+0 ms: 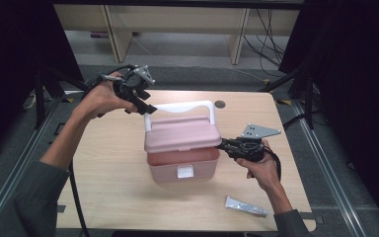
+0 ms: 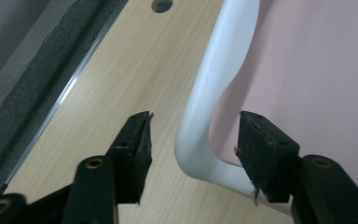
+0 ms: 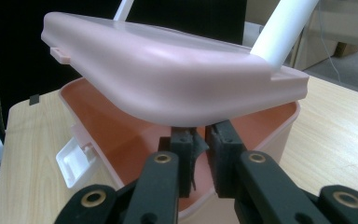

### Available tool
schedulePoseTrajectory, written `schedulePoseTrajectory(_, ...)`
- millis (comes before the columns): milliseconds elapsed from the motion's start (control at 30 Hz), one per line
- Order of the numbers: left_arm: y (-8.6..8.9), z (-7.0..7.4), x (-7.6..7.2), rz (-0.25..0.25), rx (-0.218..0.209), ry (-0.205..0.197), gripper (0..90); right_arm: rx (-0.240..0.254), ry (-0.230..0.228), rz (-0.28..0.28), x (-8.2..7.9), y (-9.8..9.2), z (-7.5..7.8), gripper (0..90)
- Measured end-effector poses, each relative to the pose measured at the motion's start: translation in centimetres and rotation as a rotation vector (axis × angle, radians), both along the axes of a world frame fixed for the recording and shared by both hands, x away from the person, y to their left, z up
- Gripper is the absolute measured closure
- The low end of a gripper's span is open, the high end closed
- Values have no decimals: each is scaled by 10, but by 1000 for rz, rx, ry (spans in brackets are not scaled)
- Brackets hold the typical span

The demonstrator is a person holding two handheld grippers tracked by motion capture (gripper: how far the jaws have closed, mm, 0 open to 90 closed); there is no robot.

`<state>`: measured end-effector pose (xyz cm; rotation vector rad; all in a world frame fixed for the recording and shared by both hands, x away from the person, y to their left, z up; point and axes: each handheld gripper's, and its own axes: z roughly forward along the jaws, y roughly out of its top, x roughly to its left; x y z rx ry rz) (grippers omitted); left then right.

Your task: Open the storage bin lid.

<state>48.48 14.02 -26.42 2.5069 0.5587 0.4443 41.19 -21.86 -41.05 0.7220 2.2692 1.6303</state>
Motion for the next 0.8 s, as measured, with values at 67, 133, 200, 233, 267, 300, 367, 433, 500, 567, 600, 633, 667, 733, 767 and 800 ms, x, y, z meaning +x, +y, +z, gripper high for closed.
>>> schedulePoseTrajectory(67,6,-5,-6,82,-38,3,370,11,15,7,0,0,0,823)
schedulePoseTrajectory(133,13,-6,-8,126,-84,-6,344,14,19,4,0,1,1,820)
schedulePoseTrajectory(200,22,-7,-8,178,-130,-10,326,20,25,0,0,1,2,816)
schedulePoseTrajectory(233,22,-7,-8,178,-130,-10,316,20,25,0,0,1,2,816)
schedulePoseTrajectory(267,29,-9,-9,219,-141,-18,304,13,13,4,1,0,3,817)
schedulePoseTrajectory(300,29,-9,-9,219,-141,-18,302,13,13,4,1,0,3,817)
schedulePoseTrajectory(367,36,-13,-11,235,-150,-10,299,17,2,-8,2,1,3,816)
schedulePoseTrajectory(433,42,-19,-13,236,-152,-10,297,4,0,-5,3,0,5,817)
schedulePoseTrajectory(500,48,-26,-15,241,-142,-4,292,27,4,-9,3,2,5,817)
schedulePoseTrajectory(567,54,-31,-16,252,-158,5,289,33,9,11,4,2,6,817)
schedulePoseTrajectory(600,56,-34,-17,274,-184,-5,289,34,6,12,4,2,6,817)
schedulePoseTrajectory(633,59,-37,-18,285,-189,-13,285,34,9,10,3,3,6,816)
schedulePoseTrajectory(667,65,-42,-21,290,-208,-8,281,28,11,4,3,3,7,815)
schedulePoseTrajectory(733,67,-45,-23,291,-211,-7,280,33,15,3,3,3,8,815)
schedulePoseTrajectory(767,69,-48,-24,293,-218,-7,279,24,-4,2,4,3,8,815)
schedulePoseTrajectory(800,72,-55,-28,293,-232,-2,277,29,-19,-5,5,3,9,816)
